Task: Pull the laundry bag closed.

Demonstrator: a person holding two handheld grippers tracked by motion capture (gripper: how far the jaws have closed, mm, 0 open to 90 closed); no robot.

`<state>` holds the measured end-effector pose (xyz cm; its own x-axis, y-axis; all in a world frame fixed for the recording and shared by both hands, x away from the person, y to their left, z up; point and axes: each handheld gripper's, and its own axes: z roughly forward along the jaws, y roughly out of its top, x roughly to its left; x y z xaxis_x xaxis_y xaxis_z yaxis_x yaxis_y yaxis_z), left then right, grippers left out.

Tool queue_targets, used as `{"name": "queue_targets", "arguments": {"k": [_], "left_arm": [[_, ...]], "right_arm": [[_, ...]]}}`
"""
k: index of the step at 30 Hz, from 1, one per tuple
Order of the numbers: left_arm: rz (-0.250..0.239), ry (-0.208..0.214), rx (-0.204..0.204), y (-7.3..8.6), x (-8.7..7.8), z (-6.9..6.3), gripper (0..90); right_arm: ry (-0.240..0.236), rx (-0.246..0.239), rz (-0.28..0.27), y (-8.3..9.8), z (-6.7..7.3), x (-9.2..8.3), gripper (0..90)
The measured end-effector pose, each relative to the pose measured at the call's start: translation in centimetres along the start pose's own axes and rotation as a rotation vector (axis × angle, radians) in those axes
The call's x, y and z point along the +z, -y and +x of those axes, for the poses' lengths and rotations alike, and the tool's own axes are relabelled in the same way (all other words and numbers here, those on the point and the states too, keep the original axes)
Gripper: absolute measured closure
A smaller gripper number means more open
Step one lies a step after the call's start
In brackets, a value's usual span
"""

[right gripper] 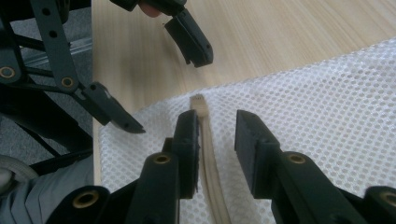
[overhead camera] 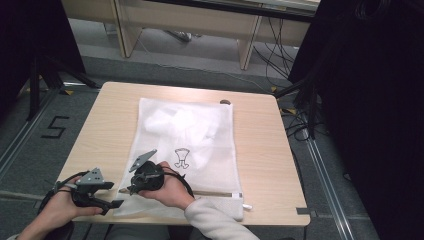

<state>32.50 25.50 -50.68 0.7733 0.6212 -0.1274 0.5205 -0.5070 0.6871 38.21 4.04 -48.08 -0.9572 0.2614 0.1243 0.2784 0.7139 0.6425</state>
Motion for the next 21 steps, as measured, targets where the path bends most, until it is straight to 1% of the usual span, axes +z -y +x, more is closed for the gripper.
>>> {"name": "queue_targets", "arguments": {"k": [1,2,3,4,5,6,7,8,9,12,13,15,16,17,19,20,21], "left_arm": [[-0.004,-0.003,-0.004,0.0,0.0,0.0,23.3],[0.0,0.0,0.0,0.0,0.0,0.0,23.4],[-0.002,0.0,-0.002,0.0,0.0,0.0,23.4],[-0.017,0.002,-0.02,0.0,0.1,-0.2,23.4],[-0.017,0.002,-0.019,0.0,0.1,-0.2,23.4],[-0.018,0.002,-0.019,0.0,0.1,-0.1,23.4],[-0.004,0.001,-0.004,0.0,0.0,0.0,23.4],[-0.015,0.001,-0.015,0.0,0.1,-0.1,23.4],[-0.017,0.003,-0.02,0.0,0.1,-0.2,23.5],[-0.019,0.003,-0.02,0.0,0.1,-0.2,23.5],[-0.018,0.003,-0.02,0.0,0.1,-0.2,23.5],[-0.018,0.003,-0.019,0.0,0.1,-0.2,23.5],[-0.018,0.003,-0.02,0.0,0.1,-0.2,23.5],[-0.018,0.003,-0.019,0.0,0.1,-0.2,23.5],[-0.018,0.004,-0.021,0.0,0.1,-0.2,23.5],[-0.018,0.003,-0.02,0.0,0.1,-0.2,23.5],[-0.019,0.003,-0.02,0.0,0.1,-0.2,23.6]], "right_arm": [[-0.005,-0.014,-0.004,-0.1,-0.1,0.1,70.6],[-0.014,-0.001,-0.002,-0.2,0.1,0.2,70.7],[-0.001,-0.025,0.005,-0.2,0.0,0.3,70.9],[-0.009,-0.015,-0.001,-0.3,0.1,0.4,71.0],[-0.017,-0.005,0.0,-0.4,0.2,0.4,71.0],[-0.019,-0.014,-0.004,-0.4,0.1,0.5,71.0],[-0.003,-0.027,0.004,-0.4,0.0,0.5,71.0],[-0.009,-0.01,0.007,-0.4,0.1,0.6,71.0],[-0.017,-0.01,0.003,-0.5,0.1,0.8,71.0],[-0.016,-0.013,0.009,-0.5,0.1,0.9,71.0],[-0.027,-0.002,0.007,-0.6,0.2,1.0,71.0],[-0.014,-0.013,0.019,-0.7,0.2,1.2,70.9],[-0.027,0.006,0.018,-0.7,0.3,1.3,70.9],[-0.021,-0.007,0.021,-0.8,0.2,1.4,70.8],[-0.026,-0.001,0.017,-0.9,0.3,1.5,70.8],[-0.015,-0.01,0.023,-0.9,0.2,1.6,70.8],[-0.017,-0.001,0.028,-1.0,0.2,1.9,70.9]]}}
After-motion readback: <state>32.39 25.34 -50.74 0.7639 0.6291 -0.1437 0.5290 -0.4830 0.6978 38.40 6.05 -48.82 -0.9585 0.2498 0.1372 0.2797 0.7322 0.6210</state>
